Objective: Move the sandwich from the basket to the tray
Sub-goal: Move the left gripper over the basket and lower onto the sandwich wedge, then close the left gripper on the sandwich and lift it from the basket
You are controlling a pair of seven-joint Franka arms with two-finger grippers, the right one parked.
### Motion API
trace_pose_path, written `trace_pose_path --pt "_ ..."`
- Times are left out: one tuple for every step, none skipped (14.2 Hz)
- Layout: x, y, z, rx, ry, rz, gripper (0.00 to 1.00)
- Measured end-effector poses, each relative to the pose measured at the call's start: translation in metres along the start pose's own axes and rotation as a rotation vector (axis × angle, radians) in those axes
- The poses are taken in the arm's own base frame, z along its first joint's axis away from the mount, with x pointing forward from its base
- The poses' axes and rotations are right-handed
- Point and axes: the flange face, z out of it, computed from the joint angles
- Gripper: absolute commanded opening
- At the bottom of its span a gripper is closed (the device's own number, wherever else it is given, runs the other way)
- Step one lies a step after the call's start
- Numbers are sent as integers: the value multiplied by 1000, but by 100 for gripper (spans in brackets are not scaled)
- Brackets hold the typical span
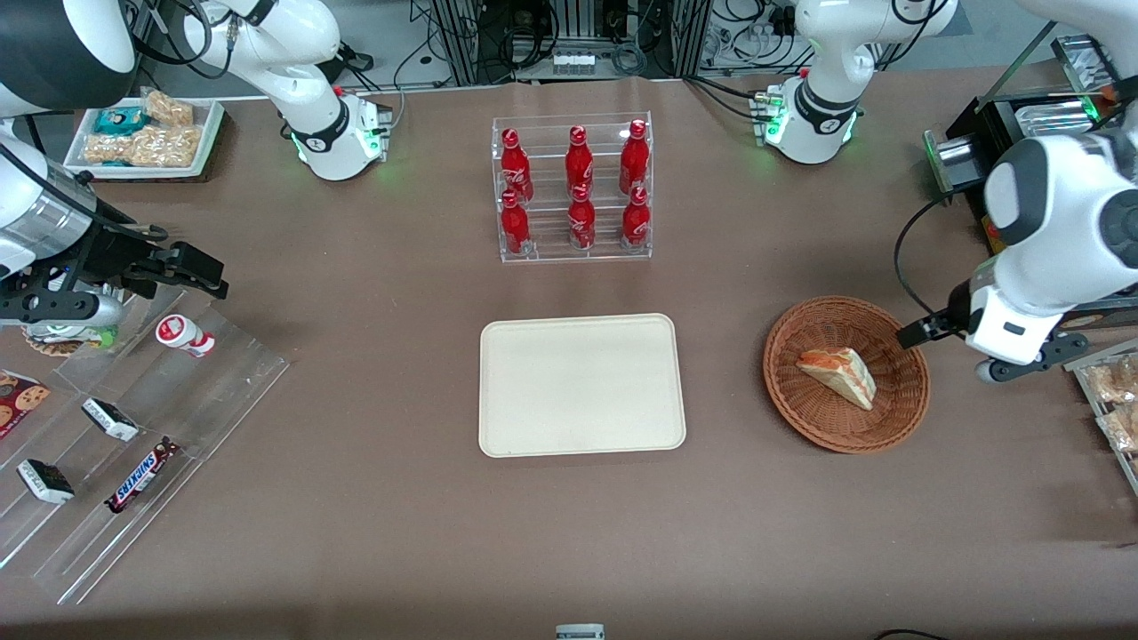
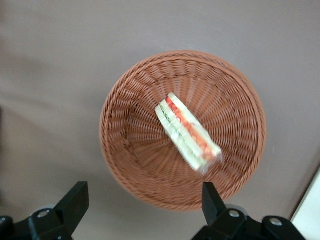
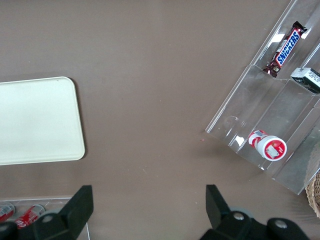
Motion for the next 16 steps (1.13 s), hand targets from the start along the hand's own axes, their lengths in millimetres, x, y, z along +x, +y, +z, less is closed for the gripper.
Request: trace_pose_path --pt "-4 5 8 -7 9 -99 100" --pt "-8 11 14 -19 24 -194 100" --pt "-12 17 21 -35 40 -281 100" --pt "-16 22 29 -45 48 -350 100" --pt "-19 27 37 -50 47 -403 100" --pt "-20 31 46 -58 50 -445 100" --pt "-19 36 55 -70 55 -480 100" --pt "-19 42 65 -75 54 -506 100" --pt "-18 45 75 -75 50 -522 100" --pt "-17 48 85 -75 45 -530 100" --pt "-16 50 93 -78 45 -533 100" --pt "-15 53 101 -84 48 -532 100" --pt "-15 55 108 -84 45 -530 100" --pt "-16 57 115 -77 38 -529 100" --pt "-17 57 121 -70 30 -528 98" --pt "-17 58 127 -69 27 -528 73"
